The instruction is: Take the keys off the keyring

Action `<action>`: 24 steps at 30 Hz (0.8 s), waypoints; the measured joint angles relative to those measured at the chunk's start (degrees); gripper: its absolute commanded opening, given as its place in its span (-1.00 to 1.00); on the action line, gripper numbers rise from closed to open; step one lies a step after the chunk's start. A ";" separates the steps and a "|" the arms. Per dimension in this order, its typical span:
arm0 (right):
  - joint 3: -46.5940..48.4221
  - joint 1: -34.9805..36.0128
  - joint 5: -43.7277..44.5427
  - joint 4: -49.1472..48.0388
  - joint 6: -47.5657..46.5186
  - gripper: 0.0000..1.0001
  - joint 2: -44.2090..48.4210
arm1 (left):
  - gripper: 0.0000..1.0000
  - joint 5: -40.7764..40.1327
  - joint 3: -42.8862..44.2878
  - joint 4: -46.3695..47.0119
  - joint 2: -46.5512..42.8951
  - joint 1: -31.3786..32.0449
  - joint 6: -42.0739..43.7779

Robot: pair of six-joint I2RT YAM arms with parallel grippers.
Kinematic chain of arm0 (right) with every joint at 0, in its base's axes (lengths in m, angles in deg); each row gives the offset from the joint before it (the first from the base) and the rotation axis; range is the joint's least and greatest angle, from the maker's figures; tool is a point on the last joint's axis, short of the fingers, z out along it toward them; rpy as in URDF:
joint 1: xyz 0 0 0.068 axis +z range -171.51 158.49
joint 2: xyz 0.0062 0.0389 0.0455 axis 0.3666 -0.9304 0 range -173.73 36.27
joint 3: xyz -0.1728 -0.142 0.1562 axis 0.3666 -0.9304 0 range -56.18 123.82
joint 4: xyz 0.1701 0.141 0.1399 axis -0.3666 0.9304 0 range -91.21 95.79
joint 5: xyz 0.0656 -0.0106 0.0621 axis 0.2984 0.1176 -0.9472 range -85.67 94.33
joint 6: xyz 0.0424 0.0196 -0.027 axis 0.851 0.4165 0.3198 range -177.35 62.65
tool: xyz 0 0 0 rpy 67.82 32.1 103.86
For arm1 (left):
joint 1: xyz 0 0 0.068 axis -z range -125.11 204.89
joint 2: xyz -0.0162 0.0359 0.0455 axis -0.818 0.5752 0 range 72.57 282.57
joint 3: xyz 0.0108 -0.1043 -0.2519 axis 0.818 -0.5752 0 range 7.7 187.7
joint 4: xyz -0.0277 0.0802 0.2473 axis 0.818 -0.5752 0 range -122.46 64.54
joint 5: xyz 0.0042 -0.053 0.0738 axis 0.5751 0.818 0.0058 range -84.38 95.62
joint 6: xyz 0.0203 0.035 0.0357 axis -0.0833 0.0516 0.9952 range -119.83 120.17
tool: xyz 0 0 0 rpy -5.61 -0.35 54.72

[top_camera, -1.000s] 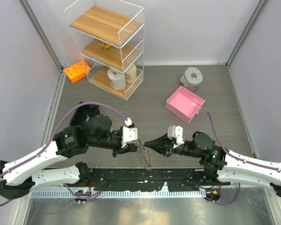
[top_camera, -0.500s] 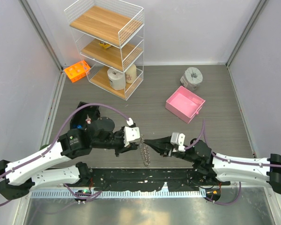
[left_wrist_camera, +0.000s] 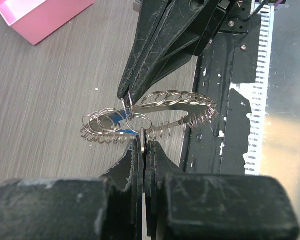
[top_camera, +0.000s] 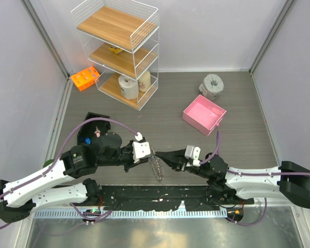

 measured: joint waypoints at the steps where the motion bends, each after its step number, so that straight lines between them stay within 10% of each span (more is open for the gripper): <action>1: -0.02 0.00 0.11 -0.52 0.07 -0.90 -0.28 | -1.00 -0.09 0.00 0.00 -0.11 0.02 0.17; 7: 0.48 0.02 1.09 0.20 2.56 -0.76 -0.15 | -1.00 -0.48 0.00 0.02 -0.35 0.02 0.48; 10: 2.99 0.02 1.99 6.71 3.34 -0.21 1.60 | -1.00 -0.07 0.13 -0.59 -0.33 0.02 0.55; 24: 13.57 -0.74 -2.47 38.18 -1.53 0.15 13.11 | -1.00 7.08 6.84 -8.39 0.31 0.35 1.70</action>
